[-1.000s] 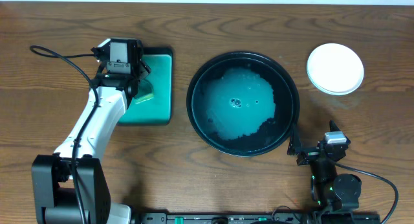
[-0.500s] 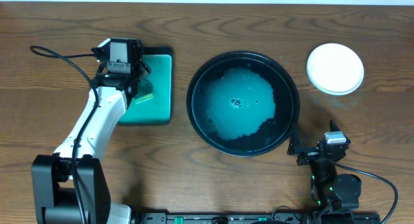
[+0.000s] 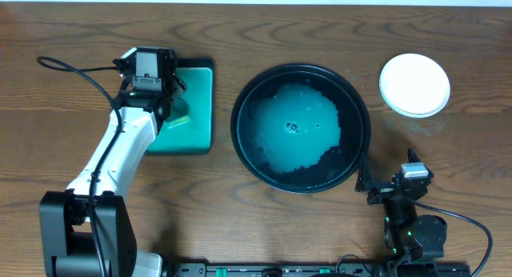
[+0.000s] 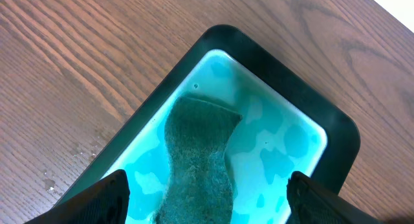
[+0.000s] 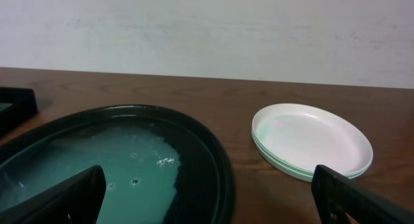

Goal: Clean dirty plates on tray and stack at the side

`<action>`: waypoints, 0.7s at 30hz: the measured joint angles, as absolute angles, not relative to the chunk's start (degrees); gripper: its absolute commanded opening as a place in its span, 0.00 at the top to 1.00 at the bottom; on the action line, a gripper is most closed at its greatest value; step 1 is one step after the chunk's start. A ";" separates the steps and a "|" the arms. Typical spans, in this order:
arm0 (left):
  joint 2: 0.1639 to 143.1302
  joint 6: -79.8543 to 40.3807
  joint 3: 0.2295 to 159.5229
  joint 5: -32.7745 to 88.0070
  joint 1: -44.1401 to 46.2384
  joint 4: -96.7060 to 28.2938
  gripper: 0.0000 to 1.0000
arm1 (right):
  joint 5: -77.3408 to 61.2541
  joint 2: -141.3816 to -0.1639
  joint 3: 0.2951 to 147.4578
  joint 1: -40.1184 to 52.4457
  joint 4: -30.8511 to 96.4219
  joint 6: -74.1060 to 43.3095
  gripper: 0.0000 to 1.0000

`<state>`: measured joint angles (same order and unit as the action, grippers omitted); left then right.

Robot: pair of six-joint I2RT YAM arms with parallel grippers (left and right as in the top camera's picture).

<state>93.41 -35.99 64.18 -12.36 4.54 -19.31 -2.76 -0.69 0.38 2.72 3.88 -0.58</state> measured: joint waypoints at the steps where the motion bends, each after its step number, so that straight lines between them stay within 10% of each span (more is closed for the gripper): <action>1: 93.41 -35.97 64.18 -12.36 4.54 -19.31 0.21 | -2.76 -0.69 0.38 2.72 3.88 -0.56 0.01; 21: 89.58 -24.34 61.32 -12.34 4.54 -26.24 0.21 | -2.76 -0.69 0.38 2.72 3.90 -0.56 0.01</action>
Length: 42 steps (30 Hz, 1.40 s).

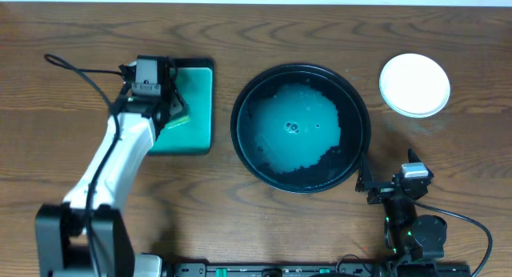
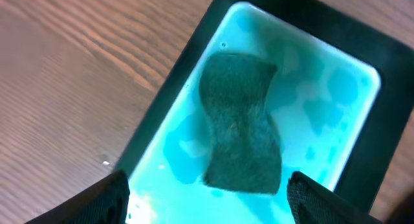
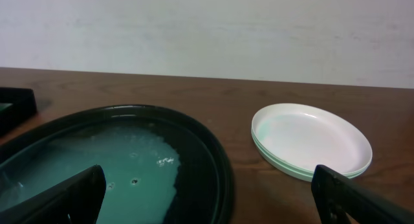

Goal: Clean dirty plates on tray and stack at the side

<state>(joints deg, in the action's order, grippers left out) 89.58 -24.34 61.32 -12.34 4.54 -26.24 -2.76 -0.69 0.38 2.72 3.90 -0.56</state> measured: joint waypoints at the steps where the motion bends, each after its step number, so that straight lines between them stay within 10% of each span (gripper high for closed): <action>1: 87.99 -22.52 60.12 -12.34 4.54 -26.09 0.21 | -2.76 -0.69 0.38 2.72 3.90 -0.58 0.01; 42: 2.87 2.44 1.17 -2.68 4.19 -0.86 0.21 | -2.70 -0.69 0.38 2.72 3.90 -0.54 0.01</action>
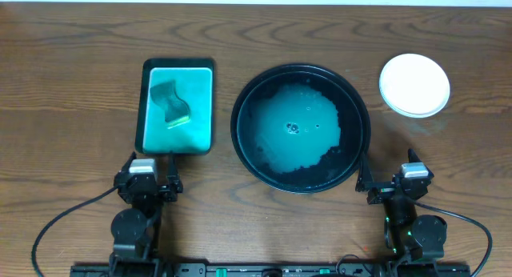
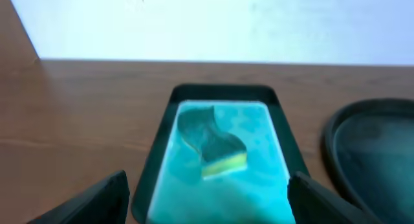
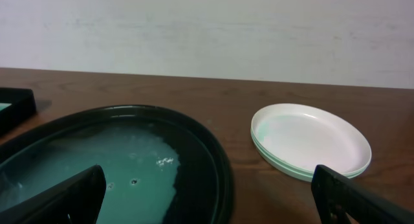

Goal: Clean dirty plates on tray and stack at the side

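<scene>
The round black tray (image 1: 362, 125) (image 3: 217, 169) holds cloudy teal water and no plate. White plates (image 1: 414, 85) (image 3: 310, 141) are stacked at the far right of the table. A green and yellow sponge (image 1: 171, 102) (image 2: 212, 143) lies in the teal rectangular dish (image 1: 198, 137) (image 2: 281, 153). My left gripper (image 1: 143, 179) (image 2: 207, 201) rests open at the near table edge, facing the dish, with nothing between its fingers. My right gripper (image 1: 396, 183) (image 3: 207, 201) is open at the near right edge, also holding nothing.
Both arms are folded low at the near edge of the brown wooden table (image 1: 72, 101). A pale wall (image 3: 207, 30) stands behind the far edge.
My left arm was stretched out with its gripper open right over the sponge in the dish; now it is folded back at the near edge. The sponge stays in the dish. The right arm has not moved.
At first my left gripper hovered open close above the sponge in the teal dish. Later it stood a bit higher over the same dish, still open. Now it is back at the near edge, and the sponge lies in the dish.
</scene>
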`<action>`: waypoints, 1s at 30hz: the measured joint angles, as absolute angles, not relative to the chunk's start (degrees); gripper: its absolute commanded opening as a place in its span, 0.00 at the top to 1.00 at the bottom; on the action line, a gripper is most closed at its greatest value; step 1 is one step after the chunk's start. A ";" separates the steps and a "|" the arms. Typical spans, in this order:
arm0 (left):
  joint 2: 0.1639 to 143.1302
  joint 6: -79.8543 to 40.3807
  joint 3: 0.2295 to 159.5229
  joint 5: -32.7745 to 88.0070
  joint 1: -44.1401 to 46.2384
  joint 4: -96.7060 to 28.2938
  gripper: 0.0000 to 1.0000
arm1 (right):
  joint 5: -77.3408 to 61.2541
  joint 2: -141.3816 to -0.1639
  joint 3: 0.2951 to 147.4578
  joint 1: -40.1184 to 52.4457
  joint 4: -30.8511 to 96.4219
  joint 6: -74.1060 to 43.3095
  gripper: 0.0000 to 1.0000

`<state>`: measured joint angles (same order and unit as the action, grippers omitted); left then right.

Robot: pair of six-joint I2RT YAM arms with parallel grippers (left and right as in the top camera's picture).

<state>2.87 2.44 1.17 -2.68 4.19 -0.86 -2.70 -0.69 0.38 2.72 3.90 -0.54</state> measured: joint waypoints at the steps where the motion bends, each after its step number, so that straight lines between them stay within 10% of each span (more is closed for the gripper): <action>1: 1.93 2.48 1.17 -2.66 4.16 -0.99 0.21 | -2.70 -0.69 0.38 2.72 3.90 -0.54 0.01; 30: 0.62 2.85 1.23 -1.85 4.16 -1.54 0.21 | -2.70 -0.69 0.38 2.72 3.90 -0.54 0.01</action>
